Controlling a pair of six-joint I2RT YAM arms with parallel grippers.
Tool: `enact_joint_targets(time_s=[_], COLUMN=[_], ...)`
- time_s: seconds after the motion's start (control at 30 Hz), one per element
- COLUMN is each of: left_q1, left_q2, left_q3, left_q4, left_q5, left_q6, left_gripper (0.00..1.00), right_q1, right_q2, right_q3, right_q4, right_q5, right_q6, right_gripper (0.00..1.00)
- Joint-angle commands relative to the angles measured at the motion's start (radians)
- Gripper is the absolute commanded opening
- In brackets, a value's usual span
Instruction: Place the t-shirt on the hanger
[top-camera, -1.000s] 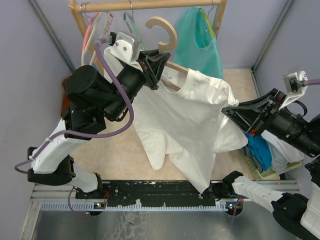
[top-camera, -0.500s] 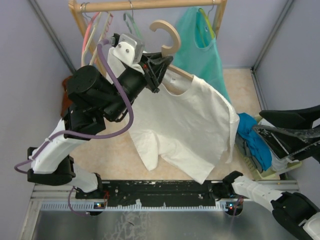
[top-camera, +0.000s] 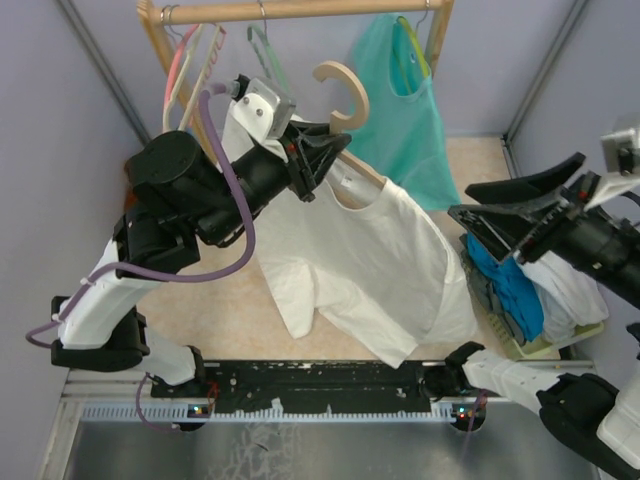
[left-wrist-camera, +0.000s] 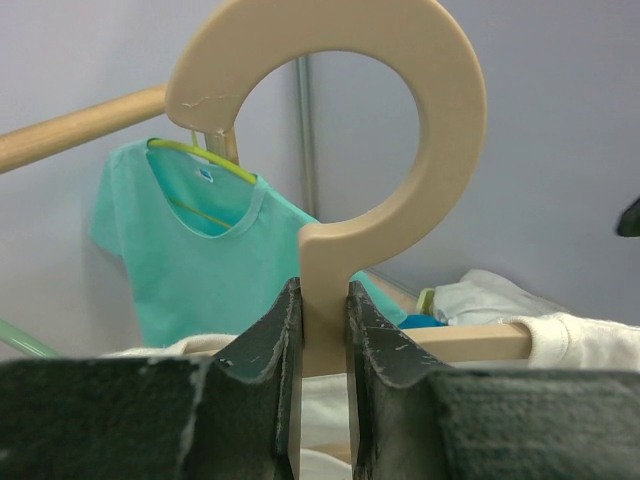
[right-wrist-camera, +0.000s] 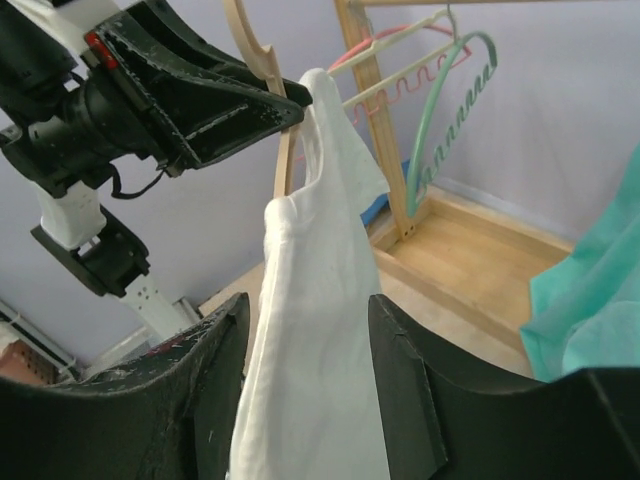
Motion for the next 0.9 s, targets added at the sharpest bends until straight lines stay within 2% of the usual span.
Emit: enact_joint_targets(time_s=[0.0,0.43,0.87], left_q1=[-0.007,-0.007,-0.007], left_q2=[-0.018,0.038,0.07], left_q3=[0.013,0.02,0.021], left_q4=[0.02,0.008,-0.011], left_q5=[0.04,0.019,0.011], left_q6=[-0.027,-0.047,-0.059], left_gripper=[0.15,0.15,0.15], right_q1=[-0.002,-0.002,-0.002], right_q2=[0.04,0.028,-0.016], right_q3=[-0.047,-0.195,-0.195], right_q4=[0.125,0.15,0.104], right_q5=[-0.079,-0.146,-0.065], right_q6=[0.0,0.001,-0.013], right_gripper=[0.5,0.41,0.44])
